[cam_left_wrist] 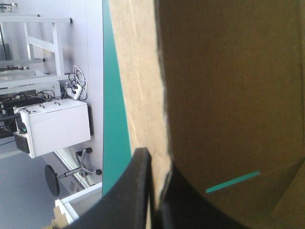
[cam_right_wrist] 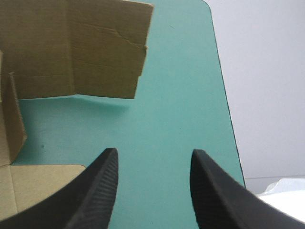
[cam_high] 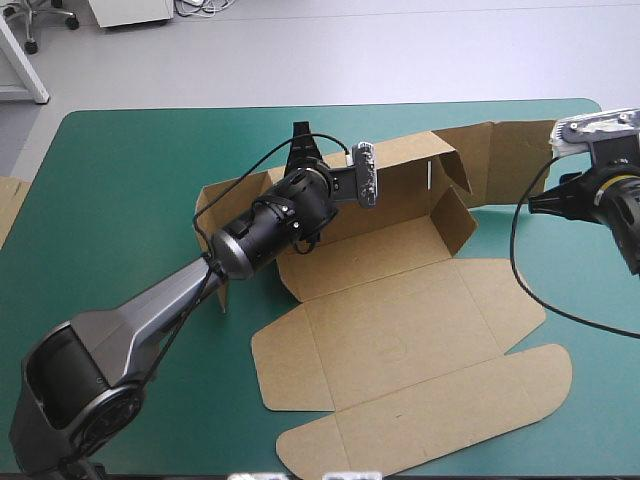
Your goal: Fold the box
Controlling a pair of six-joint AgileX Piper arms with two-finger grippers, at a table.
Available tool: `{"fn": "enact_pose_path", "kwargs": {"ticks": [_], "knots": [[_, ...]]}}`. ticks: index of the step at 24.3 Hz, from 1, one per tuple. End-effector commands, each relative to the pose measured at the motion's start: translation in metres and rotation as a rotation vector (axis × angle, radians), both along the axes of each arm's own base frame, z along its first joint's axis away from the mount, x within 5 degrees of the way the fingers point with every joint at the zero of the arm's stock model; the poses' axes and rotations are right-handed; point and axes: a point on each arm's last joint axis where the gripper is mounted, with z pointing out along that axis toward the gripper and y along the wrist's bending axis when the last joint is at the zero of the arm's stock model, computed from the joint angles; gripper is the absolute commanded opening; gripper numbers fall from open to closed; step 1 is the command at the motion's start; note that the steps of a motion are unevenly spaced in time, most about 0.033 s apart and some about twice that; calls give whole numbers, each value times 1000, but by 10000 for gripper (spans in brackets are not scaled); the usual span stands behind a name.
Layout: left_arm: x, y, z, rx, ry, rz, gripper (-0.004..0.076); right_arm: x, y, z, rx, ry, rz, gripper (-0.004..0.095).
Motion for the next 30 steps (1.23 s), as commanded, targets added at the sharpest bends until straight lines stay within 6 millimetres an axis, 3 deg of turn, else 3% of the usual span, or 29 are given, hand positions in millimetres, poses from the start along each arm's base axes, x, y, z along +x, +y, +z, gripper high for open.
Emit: {"fn": "enact_pose_path", "kwargs": {"ticks": [1, 7, 13, 18, 23, 25, 28, 30], "knots": [[-15, 13, 17, -104, -17, 57, -10, -7, -16, 19, 40, -98, -43, 437], [-31, 2, 3, -40, -79, 6, -10, -8, -36, 20, 83, -127, -102, 434], [-45, -7, -6, 26, -159, -70, -10, 1, -41, 14, 117, -118, -99, 374], [-53, -2, 1, -24, -163, -56, -10, 22, -55, 10, 219, -106, -95, 371], [-56, -3, 3, -58, -150, -75, -10, 67, -66, 31, 335, -63, 15, 371], [-55, -5, 2, -48, -151, -93, -10, 86, -64, 41, 389, -88, 76, 290], [-55, -7, 2, -34, -160, -127, -10, 114, -69, 52, 392, -136, 118, 27], [-55, -9, 3, -38, -168, -153, -10, 127, -72, 49, 397, -124, 131, -18]]}}
